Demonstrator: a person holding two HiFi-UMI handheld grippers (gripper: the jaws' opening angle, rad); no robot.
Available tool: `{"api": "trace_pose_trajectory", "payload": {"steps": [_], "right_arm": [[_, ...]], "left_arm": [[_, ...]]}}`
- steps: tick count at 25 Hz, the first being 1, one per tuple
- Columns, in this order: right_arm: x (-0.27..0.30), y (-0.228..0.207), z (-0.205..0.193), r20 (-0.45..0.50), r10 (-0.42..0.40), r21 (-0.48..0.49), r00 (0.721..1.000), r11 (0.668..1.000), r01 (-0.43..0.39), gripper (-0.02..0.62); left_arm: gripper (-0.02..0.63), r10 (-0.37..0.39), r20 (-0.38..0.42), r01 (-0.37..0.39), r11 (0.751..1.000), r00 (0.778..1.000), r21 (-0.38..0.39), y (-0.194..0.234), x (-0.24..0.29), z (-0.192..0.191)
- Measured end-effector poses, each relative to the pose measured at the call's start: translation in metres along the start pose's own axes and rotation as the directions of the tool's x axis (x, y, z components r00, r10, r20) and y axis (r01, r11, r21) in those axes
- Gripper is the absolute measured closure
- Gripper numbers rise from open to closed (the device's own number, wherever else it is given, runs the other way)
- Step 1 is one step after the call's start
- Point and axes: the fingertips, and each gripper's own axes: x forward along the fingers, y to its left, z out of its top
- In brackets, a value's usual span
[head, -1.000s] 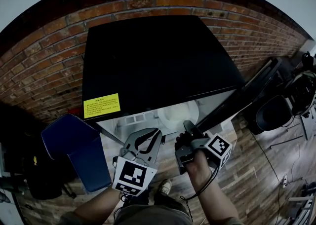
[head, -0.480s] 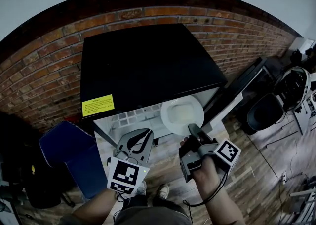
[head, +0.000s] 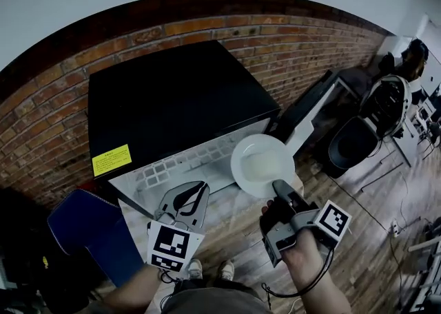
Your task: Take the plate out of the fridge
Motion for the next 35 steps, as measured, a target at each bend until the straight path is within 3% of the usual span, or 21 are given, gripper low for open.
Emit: {"api": "trace_pose_trajectory", "payload": {"steps": [16, 35], "right_arm": [[-0.092, -0.06, 0.04, 0.183, -0.105, 0.055, 0.977, 0.994, 0.097, 0.561], [-0.134, -0.154, 0.041, 0.209, -0.229, 0.127, 0.951, 0.97, 0.205, 0.561]], "left_arm": [[0.58, -0.207, 0.027, 0.206, 0.977, 0.978, 0.052, -0.079, 0.041, 0.014], [0.58, -0.33, -0.059, 0.333, 0.94, 0.942, 0.07, -0.151, 0.041, -0.026]]}}
